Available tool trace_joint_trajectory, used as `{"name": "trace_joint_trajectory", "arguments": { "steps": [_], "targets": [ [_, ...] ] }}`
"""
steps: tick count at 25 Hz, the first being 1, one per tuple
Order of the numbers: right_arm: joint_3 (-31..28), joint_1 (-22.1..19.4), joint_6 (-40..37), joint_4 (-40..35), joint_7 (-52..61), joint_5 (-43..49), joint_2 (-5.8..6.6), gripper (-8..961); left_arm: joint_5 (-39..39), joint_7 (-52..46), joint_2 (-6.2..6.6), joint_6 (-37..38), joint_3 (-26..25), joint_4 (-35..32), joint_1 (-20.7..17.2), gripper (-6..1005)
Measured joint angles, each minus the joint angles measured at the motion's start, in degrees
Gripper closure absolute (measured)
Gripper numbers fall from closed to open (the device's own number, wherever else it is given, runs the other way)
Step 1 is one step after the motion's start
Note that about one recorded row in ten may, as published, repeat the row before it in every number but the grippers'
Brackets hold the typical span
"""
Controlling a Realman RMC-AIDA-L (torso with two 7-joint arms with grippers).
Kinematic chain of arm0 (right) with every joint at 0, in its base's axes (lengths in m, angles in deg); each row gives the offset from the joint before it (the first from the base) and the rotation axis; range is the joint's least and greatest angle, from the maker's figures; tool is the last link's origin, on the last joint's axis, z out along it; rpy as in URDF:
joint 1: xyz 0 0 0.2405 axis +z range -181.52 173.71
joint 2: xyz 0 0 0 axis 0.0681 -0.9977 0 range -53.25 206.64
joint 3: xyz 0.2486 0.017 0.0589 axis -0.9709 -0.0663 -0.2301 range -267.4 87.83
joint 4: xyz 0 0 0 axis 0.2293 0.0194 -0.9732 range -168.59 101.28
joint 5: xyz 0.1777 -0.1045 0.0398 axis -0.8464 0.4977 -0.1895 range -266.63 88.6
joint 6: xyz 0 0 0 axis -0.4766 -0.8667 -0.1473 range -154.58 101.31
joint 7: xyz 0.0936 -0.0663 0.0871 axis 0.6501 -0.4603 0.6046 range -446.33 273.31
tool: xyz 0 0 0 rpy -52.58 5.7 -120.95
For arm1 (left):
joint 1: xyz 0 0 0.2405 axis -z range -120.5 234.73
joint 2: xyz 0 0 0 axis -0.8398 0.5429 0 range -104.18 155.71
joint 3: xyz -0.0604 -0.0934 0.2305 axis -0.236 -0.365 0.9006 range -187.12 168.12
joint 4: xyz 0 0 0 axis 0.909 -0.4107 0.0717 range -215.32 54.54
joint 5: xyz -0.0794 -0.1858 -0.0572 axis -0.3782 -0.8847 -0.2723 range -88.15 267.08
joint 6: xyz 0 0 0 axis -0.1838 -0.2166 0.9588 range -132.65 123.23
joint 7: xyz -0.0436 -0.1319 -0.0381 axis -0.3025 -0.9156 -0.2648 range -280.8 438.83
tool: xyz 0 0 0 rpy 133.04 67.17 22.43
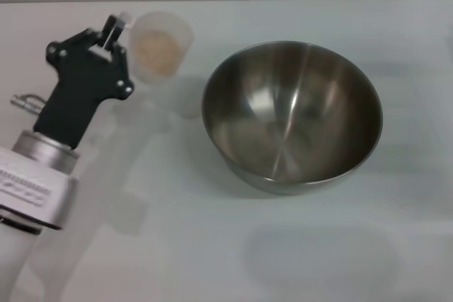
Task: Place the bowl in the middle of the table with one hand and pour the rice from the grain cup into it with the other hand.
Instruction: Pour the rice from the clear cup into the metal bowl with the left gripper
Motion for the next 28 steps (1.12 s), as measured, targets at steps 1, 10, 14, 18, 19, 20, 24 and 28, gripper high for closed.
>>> {"name": "trace_joint_trajectory", "arguments": {
  "steps": [1,10,14,18,19,20,24,28],
  "targets": [
    [0.0,0.07,0.0,0.0,-0.01,0.0,0.02,170,0.67,3.73,-0.01,0.2,0.02,0.51,0.63,969],
    [0.0,0.49,-0.01,-0.53,-0.49,0.0,0.3,170,6.52,25.37,-0.07,-3.12,0.03,5.54,5.14,965],
    [0.0,0.75,-0.01,-0.53,-0.51,0.0,0.44,170,9.68,33.18,-0.09,-5.9,0.01,7.63,6.09,963],
    [0.01,0.96,-0.01,-0.53,-0.52,0.0,0.63,170,13.0,42.61,-0.1,-9.04,0.03,9.37,6.37,961],
    [0.0,1.01,-0.01,-0.53,-0.52,0.0,0.66,170,13.69,45.12,-0.09,-9.68,0.04,9.71,6.4,960],
    [0.0,1.09,-0.01,-0.53,-0.52,0.0,0.69,170,14.04,47.04,-0.1,-10.11,0.04,9.97,6.4,960],
    [0.01,1.38,0.0,-0.53,-0.52,0.0,0.82,170,15.54,55.39,-0.09,-11.25,0.13,10.84,6.27,958],
    [0.23,1.55,0.19,-0.53,-0.52,0.0,0.84,170,16.87,64.69,-0.09,-11.33,0.47,11.12,5.87,956]
  ]
}}
